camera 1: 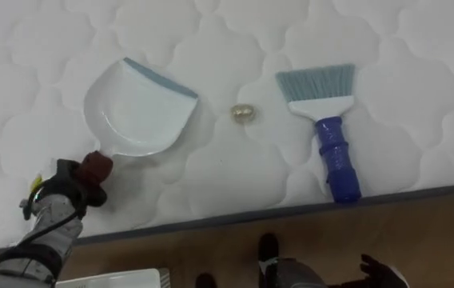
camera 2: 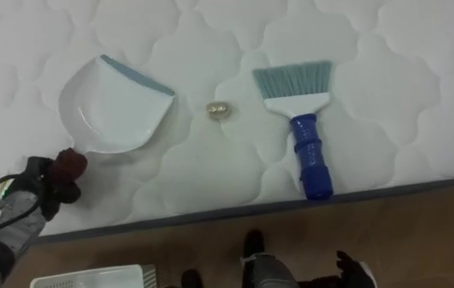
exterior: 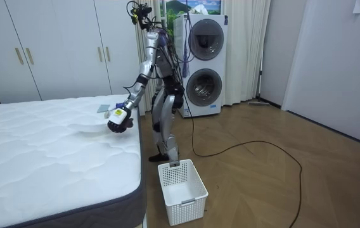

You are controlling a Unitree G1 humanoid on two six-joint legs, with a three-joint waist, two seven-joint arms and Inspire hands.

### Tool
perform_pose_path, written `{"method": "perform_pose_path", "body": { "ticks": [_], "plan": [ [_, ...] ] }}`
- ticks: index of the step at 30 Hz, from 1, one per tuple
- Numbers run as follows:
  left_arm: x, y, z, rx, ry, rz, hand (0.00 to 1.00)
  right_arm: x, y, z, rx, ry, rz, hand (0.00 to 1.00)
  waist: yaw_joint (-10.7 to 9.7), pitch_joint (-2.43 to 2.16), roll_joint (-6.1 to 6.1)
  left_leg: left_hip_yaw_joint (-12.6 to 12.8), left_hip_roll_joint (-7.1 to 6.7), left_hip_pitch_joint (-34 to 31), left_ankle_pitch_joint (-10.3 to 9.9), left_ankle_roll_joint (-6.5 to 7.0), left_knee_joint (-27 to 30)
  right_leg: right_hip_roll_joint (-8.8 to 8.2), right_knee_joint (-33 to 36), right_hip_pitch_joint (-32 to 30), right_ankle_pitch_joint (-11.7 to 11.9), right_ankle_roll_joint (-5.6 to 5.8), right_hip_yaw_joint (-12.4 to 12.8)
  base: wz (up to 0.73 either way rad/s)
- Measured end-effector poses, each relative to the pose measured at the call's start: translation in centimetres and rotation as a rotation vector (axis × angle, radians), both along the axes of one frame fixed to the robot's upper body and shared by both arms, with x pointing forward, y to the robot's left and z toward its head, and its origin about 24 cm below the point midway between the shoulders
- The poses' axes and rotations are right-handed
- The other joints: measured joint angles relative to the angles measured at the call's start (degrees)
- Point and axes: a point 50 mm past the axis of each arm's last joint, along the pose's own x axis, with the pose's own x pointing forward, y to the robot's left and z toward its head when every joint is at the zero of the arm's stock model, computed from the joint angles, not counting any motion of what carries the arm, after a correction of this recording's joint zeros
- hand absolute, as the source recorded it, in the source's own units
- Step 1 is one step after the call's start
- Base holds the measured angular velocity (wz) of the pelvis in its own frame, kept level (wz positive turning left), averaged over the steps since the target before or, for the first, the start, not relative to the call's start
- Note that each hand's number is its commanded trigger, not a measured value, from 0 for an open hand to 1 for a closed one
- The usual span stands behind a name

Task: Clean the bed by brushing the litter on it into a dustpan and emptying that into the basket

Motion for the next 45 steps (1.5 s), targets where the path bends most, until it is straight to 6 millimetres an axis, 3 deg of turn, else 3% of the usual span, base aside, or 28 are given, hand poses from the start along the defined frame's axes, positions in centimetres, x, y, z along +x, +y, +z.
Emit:
{"method": "perform_pose_path", "body": {
  "ticks": [5,11,20,24,33,36,38,42,45],
  "plan": [
    [0.5,0.0,1.1,0.122,-0.063,-0.069,1.00,1.3,-0.9,0.8,0.059,-0.094,-0.212,0.00,0.0,0.01,0.03,0.0,-0.12,-0.1,0.1,0.09,0.0,-0.09,-0.2,0.3,0.0,0.20,0.1,0.03],
    [0.6,-0.6,1.6,0.273,-0.086,-0.215,1.00,3.3,-1.5,1.9,0.074,-0.206,-0.275,0.00,0.1,-0.01,0.17,-0.3,-0.13,-0.2,0.1,0.05,-0.1,-0.04,-0.3,0.3,0.1,0.11,-0.1,0.00],
    [-0.3,-1.3,1.1,0.306,-0.098,-0.298,1.00,5.3,-3.3,3.6,0.069,-0.320,-0.512,0.00,1.2,-0.06,0.15,0.4,-0.06,0.1,0.1,0.08,-0.1,-0.12,-0.2,0.3,0.0,0.20,0.1,-0.02],
    [-1.2,-1.2,0.3,0.299,-0.074,-0.303,1.00,6.4,-3.5,4.4,0.046,-0.355,-0.532,0.00,1.0,-0.13,0.03,0.7,-0.07,0.3,0.2,0.22,0.0,-0.24,0.0,0.3,0.0,0.20,0.2,-0.04],
    [-2.3,-1.2,-0.7,0.256,-0.044,-0.291,1.00,7.7,-3.9,6.0,-0.154,-0.368,-0.577,0.00,1.7,-0.56,-1.32,2.6,-1.14,0.6,0.5,0.83,-1.5,-0.56,1.2,-1.4,-0.2,0.89,2.6,-0.06],
    [-3.2,-0.7,-1.4,0.237,-0.009,-0.261,1.00,9.1,-4.1,8.0,-0.258,-0.459,-0.574,0.00,1.8,-0.55,-2.79,4.0,-1.26,1.0,0.6,1.08,-1.4,-0.65,1.8,-1.8,-0.1,1.10,4.1,-0.20],
    [-3.5,-0.4,-1.7,0.226,0.014,-0.249,1.00,10.5,-4.3,9.9,-0.384,-0.555,-0.533,0.00,1.5,-0.86,-3.87,4.0,-1.06,0.9,0.5,1.19,-1.4,-0.05,0.9,-1.6,0.3,1.27,4.1,-0.06],
    [-3.7,-0.4,-2.2,0.175,0.067,-0.247,1.00,12.9,-3.8,13.4,-0.581,-0.733,-0.456,0.00,1.6,-0.87,-3.94,4.0,-0.91,0.9,0.4,1.32,-1.5,0.13,-0.7,-1.0,1.6,1.31,3.9,-0.01],
    [-3.8,-0.6,-2.4,0.148,0.102,-0.260,1.00,13.1,-3.6,14.1,-0.662,-0.774,-0.448,0.00,2.8,-0.87,-3.91,4.0,-0.64,0.8,0.4,1.39,-1.6,0.14,-2.0,-0.6,2.1,1.47,3.8,0.00]
  ]
}}
